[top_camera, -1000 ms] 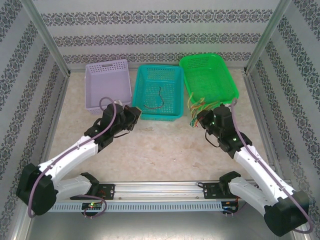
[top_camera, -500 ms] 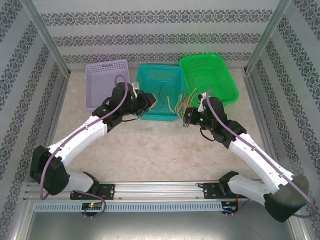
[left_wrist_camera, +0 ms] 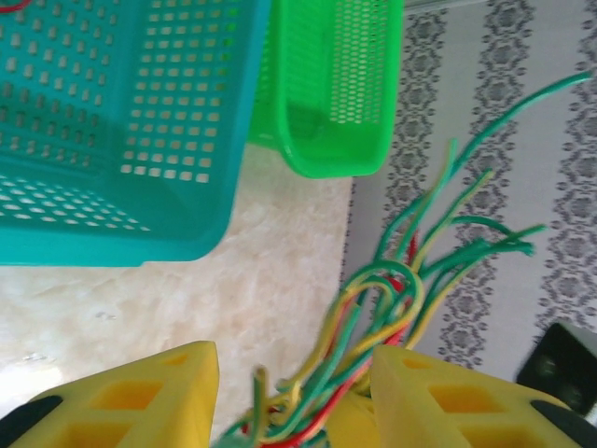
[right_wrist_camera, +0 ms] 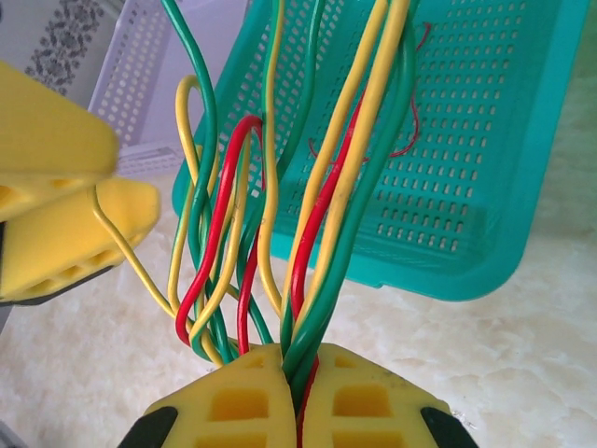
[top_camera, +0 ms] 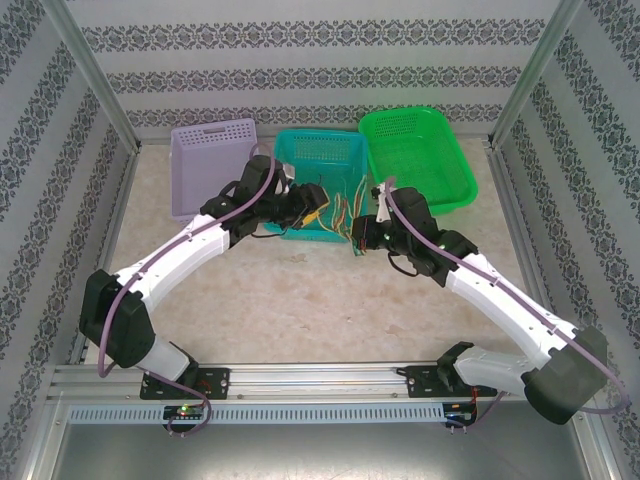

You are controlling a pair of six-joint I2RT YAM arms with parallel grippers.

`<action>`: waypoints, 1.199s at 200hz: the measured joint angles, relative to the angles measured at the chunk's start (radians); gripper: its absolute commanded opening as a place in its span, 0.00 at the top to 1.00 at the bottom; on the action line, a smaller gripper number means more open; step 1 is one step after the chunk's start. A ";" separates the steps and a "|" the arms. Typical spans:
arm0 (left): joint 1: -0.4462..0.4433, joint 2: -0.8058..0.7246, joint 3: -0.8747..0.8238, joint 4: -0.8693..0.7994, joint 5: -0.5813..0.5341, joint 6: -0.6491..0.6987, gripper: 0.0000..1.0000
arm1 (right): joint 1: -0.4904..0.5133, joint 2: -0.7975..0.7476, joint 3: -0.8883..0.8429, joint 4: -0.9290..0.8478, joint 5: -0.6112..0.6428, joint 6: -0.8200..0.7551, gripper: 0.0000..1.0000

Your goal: Untangle the cables

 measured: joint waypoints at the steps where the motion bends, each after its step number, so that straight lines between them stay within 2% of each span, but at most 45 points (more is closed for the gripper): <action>1: 0.000 0.000 0.001 -0.003 -0.001 0.002 0.55 | 0.001 0.000 0.001 0.000 -0.002 -0.002 1.00; 26: 0.000 0.002 0.076 -0.110 -0.028 0.098 0.61 | 0.006 0.011 0.025 -0.004 -0.043 -0.036 1.00; 45: 0.013 0.009 0.168 -0.175 -0.011 0.219 0.66 | -0.023 0.027 0.044 -0.008 -0.134 -0.059 1.00; 72: 0.080 0.014 0.192 -0.184 0.152 0.369 0.65 | -0.120 0.082 0.084 -0.024 -0.314 -0.082 1.00; 92: 0.130 0.040 0.183 -0.203 0.260 0.459 0.60 | -0.172 0.133 0.121 -0.054 -0.430 -0.103 1.00; 115: 0.159 0.078 0.182 -0.238 0.342 0.541 0.56 | -0.185 0.165 0.146 -0.084 -0.531 -0.115 1.00; 146: 0.169 0.102 0.167 -0.233 0.416 0.573 0.57 | -0.185 0.192 0.154 -0.112 -0.620 -0.122 1.00; 188: 0.169 0.106 0.129 -0.185 0.474 0.576 0.71 | -0.185 0.205 0.154 -0.124 -0.665 -0.121 1.00; 240: 0.169 0.106 0.094 -0.117 0.501 0.541 0.99 | -0.190 0.212 0.154 -0.127 -0.677 -0.109 1.00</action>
